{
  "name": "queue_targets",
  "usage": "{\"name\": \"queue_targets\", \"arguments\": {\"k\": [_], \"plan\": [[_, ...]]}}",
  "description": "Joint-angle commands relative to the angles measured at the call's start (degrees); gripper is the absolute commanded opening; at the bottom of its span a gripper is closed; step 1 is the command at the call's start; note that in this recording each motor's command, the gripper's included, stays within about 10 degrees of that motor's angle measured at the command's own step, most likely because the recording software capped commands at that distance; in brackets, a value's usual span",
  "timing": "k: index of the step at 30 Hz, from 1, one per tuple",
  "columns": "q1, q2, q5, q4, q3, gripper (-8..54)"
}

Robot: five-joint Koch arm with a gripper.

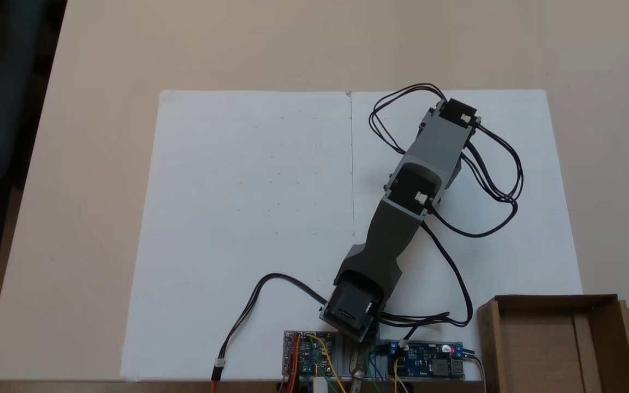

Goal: Grasp a green dice and put it in the bin.

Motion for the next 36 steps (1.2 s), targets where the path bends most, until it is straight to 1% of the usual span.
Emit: {"name": "queue_targets", "arguments": {"k": [1, 9, 14, 17, 21, 23, 26, 28, 32, 36], "plan": [[0.44, 1.14, -0.79, 0.09, -0.18, 11.8], [0.00, 1.76, 1.85, 0.53, -0.18, 11.8], [-0.88, 6.86, 4.66, 1.67, -0.26, 11.8], [-2.81, 10.28, 6.15, 6.68, -1.23, 11.8], [-6.68, 12.57, 12.57, 20.46, -9.23, 11.8], [-9.40, 12.66, 17.47, 25.03, -17.40, 11.8], [-10.90, 12.66, 22.24, 33.29, -24.96, 11.8], [-11.16, 12.66, 23.20, 36.47, -27.60, 11.8], [-10.46, 12.66, 23.29, 36.65, -29.36, 11.8], [-6.06, 12.66, 22.85, 35.86, -31.55, 11.8]]}}
